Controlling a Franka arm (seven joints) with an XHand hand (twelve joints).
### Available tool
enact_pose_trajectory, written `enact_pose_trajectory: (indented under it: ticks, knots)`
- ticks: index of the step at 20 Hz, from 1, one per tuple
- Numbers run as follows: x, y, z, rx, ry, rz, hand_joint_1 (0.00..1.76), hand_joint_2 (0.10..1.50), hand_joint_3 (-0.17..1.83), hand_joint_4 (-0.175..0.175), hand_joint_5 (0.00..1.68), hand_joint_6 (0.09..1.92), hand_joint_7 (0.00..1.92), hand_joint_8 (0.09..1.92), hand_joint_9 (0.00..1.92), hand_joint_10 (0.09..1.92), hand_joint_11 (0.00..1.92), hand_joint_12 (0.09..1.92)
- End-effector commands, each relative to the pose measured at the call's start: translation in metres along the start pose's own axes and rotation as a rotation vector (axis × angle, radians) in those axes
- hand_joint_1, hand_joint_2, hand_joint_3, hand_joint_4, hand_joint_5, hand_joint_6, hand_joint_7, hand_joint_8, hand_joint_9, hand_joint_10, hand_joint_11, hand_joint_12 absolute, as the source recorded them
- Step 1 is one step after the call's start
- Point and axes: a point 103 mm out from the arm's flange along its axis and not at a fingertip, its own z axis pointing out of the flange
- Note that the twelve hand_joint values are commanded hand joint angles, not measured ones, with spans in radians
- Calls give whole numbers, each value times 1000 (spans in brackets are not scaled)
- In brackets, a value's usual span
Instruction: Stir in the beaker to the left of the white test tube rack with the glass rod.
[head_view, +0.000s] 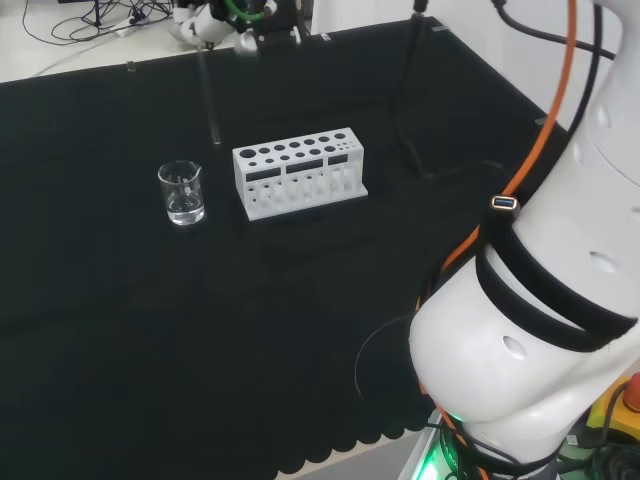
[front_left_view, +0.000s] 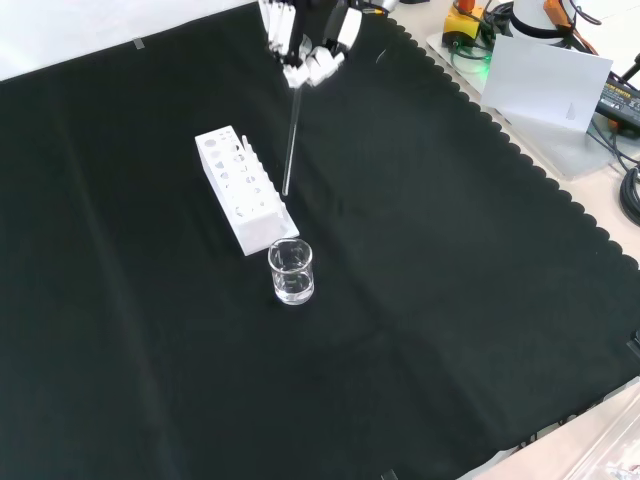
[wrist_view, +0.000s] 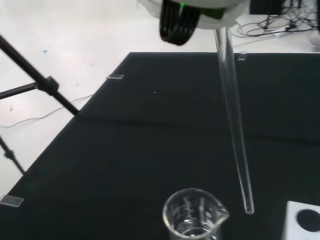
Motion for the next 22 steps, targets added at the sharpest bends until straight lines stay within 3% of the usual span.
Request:
enact_pose_trajectory:
  ticks: [1, 16, 19, 22]
  knots:
    - [32, 23, 9, 24, 13, -111, 1305, 796, 525, -175, 1149, 541, 1129, 1169, 1594, 872, 1629, 685]
    - [37, 44, 36, 68, 32, -171, 1305, 799, 520, -175, 1147, 542, 1129, 1169, 1595, 875, 1630, 690]
    - [44, 48, 39, 82, 9, -183, 1305, 800, 519, -175, 1147, 543, 1129, 1168, 1595, 876, 1629, 691]
    - [46, 62, 54, 92, -19, -158, 1305, 801, 518, -175, 1146, 543, 1129, 1169, 1595, 876, 1629, 692]
